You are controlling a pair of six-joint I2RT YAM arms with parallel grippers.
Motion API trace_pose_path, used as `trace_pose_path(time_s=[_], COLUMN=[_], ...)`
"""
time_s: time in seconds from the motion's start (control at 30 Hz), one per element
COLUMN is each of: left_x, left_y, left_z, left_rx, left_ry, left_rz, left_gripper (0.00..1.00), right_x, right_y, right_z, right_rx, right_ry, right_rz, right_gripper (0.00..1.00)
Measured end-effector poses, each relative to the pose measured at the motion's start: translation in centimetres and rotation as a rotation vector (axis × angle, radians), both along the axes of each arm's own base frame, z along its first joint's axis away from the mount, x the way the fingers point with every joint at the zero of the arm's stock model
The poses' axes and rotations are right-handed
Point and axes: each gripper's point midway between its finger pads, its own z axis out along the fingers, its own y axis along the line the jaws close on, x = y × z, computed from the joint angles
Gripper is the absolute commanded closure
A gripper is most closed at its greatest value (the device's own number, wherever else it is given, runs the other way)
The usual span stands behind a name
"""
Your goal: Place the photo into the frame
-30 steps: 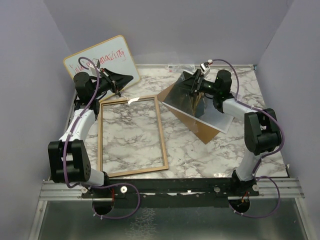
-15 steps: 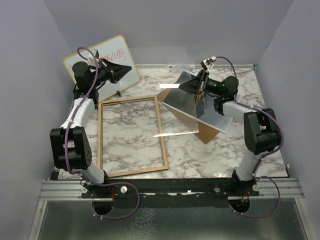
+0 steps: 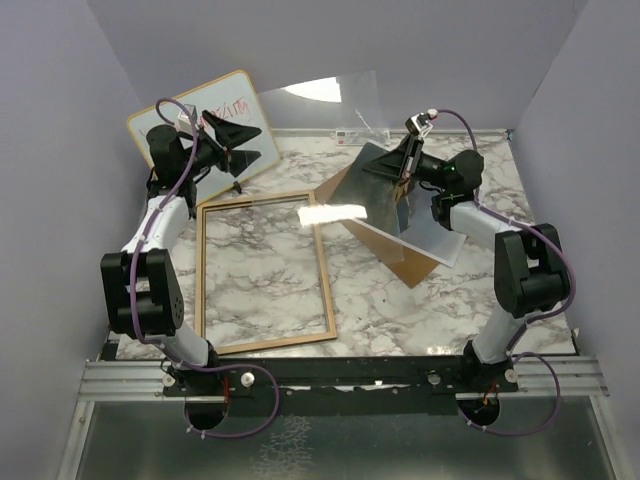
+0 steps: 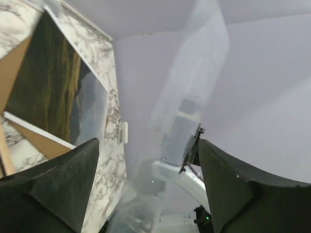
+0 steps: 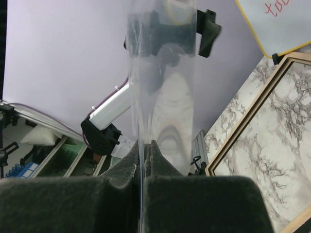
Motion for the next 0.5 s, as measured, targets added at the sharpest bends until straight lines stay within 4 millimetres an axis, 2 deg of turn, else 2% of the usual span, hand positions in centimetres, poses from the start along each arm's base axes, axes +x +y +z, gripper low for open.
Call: trace_pose_path(time_s=[0.03, 0.13, 0.27, 0.5], left_x=[0.1, 1.0, 2.2, -0.1], left_y=[0.2, 1.9, 4.5, 7.9], left_z=[-0.6, -4.1, -7.7, -14.2], left_rx=[0.013, 0.132, 0.346, 0.601], left_ry=[0.011, 0.091, 0.185, 0.348], left_rz=[0.009, 0.081, 0.162, 0.221], left_gripper=[0.09, 0.01, 0.01, 0.01], right_x=[0.0, 0.3, 0.8, 2.1], right_y=[-0.1, -0.7, -1.8, -3.0], right_z=[0.3, 0.8, 0.9, -1.1], right_rx=[0.001, 0.007, 0.013, -0.014], right_ry=[0.005, 0.022, 0.056, 0.161], right_rz=[-0.007, -0.036, -0.080, -0.146], right_gripper=[0.99, 0.99, 0.99, 0.99])
